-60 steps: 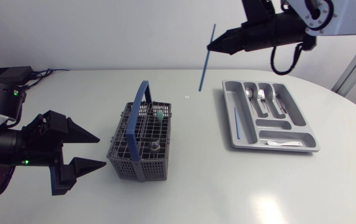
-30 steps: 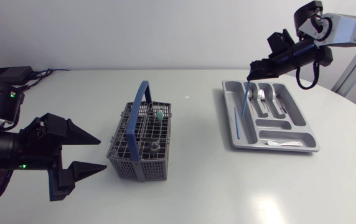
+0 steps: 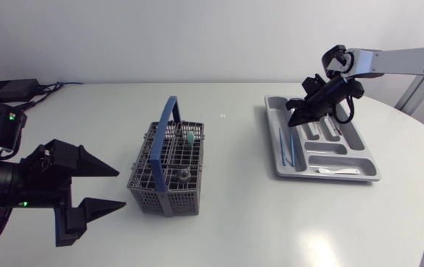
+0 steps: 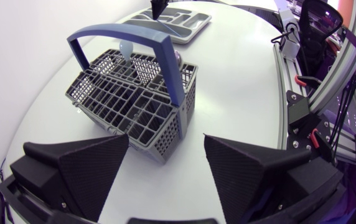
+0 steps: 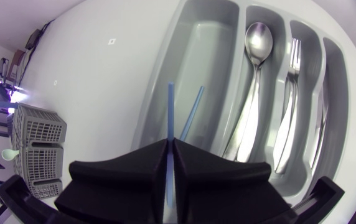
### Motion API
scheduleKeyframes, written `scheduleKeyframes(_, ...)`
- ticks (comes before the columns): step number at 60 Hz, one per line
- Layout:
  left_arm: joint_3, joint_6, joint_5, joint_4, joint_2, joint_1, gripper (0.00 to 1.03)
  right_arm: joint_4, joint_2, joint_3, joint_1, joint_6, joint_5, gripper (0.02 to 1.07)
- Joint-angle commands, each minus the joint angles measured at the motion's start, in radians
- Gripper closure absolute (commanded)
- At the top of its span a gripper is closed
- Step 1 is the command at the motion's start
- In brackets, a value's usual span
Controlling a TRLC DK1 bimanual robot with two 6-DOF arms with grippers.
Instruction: Unload the cutlery basket into the drawer organizer.
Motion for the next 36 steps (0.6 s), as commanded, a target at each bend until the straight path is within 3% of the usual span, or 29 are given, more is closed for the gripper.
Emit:
scheduleKeyframes(1, -0.033, 0.030, 0.009, -0.012, -0.013, -0.005, 0.06, -0.004, 0.038, 0.029, 0.002, 0.044, 0.023, 1.01)
scheduleKeyframes(2, -0.035, 0.030, 0.009, -0.012, -0.014, -0.005, 0.05, -0.003, 0.039, 0.029, 0.002, 0.045, 0.026, 1.00)
scheduleKeyframes(14, -0.058, 0.030, 0.009, -0.013, -0.045, -0.018, 0.06, 0.056, -0.030, -0.018, 0.020, 0.059, 0.051, 0.27)
scheduleKeyframes(18, -0.070, 0.030, 0.009, -0.013, -0.062, -0.021, 0.05, 0.096, -0.093, -0.058, 0.033, 0.059, 0.060, 0.14)
scheduleKeyframes(30, -0.110, 0.050, 0.008, -0.033, -0.105, -0.038, 0.06, 0.240, -0.226, -0.153, 0.112, 0.039, -0.015, 0.13)
scheduleKeyframes(36, -0.133, 0.053, 0.005, -0.043, -0.123, -0.058, 0.06, 0.306, -0.229, -0.176, 0.183, 0.036, -0.043, 0.22)
